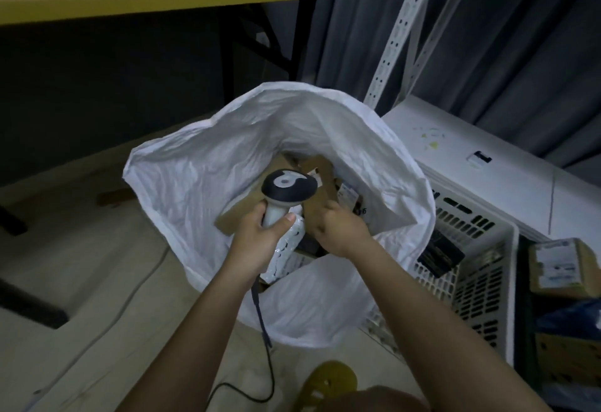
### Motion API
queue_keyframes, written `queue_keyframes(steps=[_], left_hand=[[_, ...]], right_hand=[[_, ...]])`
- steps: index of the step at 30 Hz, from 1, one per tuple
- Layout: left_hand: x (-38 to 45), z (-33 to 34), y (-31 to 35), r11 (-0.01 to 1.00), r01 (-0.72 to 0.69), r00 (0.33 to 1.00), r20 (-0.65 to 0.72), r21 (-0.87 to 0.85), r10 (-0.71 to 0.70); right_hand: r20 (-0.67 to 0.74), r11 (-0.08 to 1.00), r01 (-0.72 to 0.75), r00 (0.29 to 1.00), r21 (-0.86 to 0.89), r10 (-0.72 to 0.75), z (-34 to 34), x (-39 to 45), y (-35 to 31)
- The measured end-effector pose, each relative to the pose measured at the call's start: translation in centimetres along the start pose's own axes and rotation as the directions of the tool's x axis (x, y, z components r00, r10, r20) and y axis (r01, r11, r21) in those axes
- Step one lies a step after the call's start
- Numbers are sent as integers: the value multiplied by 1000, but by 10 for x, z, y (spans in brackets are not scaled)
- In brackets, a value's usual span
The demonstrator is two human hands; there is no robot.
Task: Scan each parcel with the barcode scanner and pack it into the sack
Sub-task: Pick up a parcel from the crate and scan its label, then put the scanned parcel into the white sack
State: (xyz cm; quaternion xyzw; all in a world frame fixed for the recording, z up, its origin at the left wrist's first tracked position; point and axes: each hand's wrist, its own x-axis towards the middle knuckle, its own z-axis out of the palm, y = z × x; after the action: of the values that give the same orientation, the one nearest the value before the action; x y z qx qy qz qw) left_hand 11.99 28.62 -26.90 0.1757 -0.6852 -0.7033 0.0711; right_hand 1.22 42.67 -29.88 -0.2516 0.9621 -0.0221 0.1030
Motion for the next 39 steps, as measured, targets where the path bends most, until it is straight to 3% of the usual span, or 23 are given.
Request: queue_keyframes(steps=[3,6,11,15,21,28,34,39], left_hand=[[-18,6,8,999,-7,1000,20,-38,8],[-36,19,19,998,-43,998,51,-40,45],[-66,60,33,995,-96,983,156,-31,99],[-86,109,38,991,-136,953,272,-17,136],[-91,202,32,991,-133,884,453,2,117],[-21,309,-29,988,-42,885,465,146,-31],[71,381,-90,973,-6,898,429,229,-95],[122,408,-132,958,91,876,437,270,-207]], right_hand=[[-200,992,124,972,-20,-126,-17,-38,5],[-336,987,157,928,-40,-161,-32,-74,24],[-537,999,33,843,-24,-41,-54,-141,66],[-599,987,-86,786,138,152,-58,-189,114],[-511,852,-308,695,423,505,-20,-217,213],[-265,589,-404,619,700,739,60,-156,310],[-69,470,-513,620,719,782,149,-61,393],[-6,467,-609,605,641,796,204,-6,443]])
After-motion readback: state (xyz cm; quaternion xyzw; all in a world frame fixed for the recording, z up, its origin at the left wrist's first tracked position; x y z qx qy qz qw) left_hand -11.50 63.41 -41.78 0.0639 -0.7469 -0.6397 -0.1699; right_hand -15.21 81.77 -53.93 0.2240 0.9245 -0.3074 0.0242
